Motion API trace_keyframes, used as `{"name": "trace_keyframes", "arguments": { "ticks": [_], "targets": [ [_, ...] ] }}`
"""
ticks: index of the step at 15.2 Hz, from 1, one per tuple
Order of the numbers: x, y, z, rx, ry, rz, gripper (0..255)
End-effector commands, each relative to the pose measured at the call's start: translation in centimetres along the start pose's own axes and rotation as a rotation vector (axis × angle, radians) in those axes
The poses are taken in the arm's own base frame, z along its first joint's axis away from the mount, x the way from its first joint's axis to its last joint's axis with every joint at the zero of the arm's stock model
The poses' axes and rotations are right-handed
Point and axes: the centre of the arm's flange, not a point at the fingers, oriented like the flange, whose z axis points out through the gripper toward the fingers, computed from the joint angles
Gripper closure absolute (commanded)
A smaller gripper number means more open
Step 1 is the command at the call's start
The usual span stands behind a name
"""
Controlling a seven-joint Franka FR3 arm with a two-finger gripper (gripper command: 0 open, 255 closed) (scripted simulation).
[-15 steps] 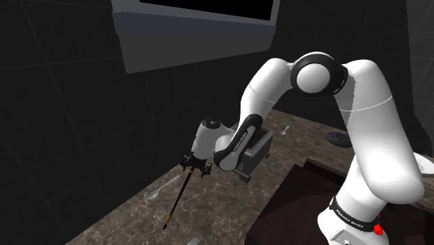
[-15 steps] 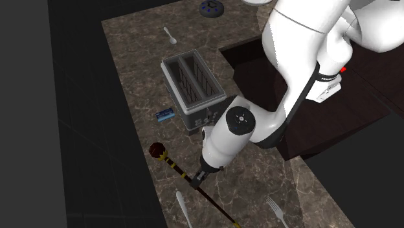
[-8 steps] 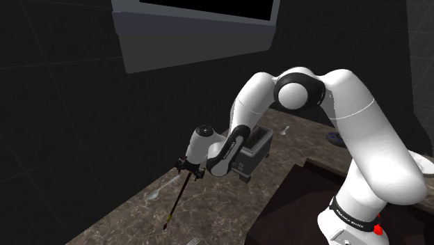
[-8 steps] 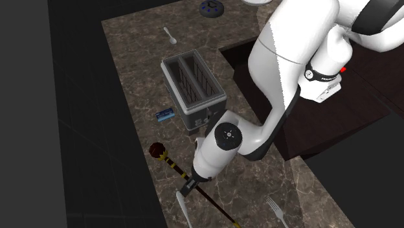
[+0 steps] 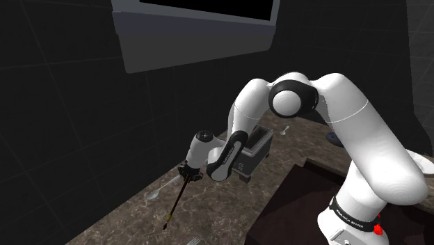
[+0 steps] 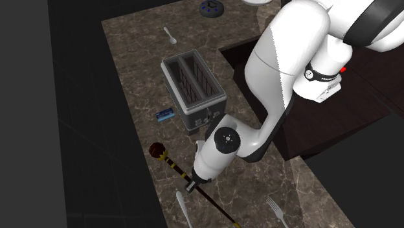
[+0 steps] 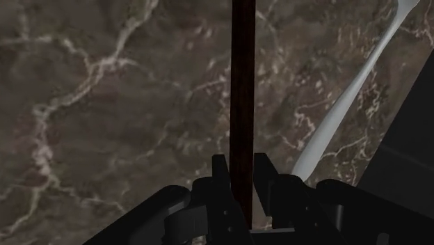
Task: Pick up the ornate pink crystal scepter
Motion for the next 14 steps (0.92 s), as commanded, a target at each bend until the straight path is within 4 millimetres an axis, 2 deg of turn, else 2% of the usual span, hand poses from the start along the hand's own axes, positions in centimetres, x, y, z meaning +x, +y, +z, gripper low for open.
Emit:
{"name": "trace_keyframes", "arguments": {
  "ticks": [1,7,14],
  "targets": [
    [0.0,0.0,0.0,0.000,0.000,0.000,255],
    [0.0,0.0,0.0,0.000,0.000,0.000,255],
    [0.4,-1.1,-3.5,0.000,0.000,0.000,255]
  ]
}}
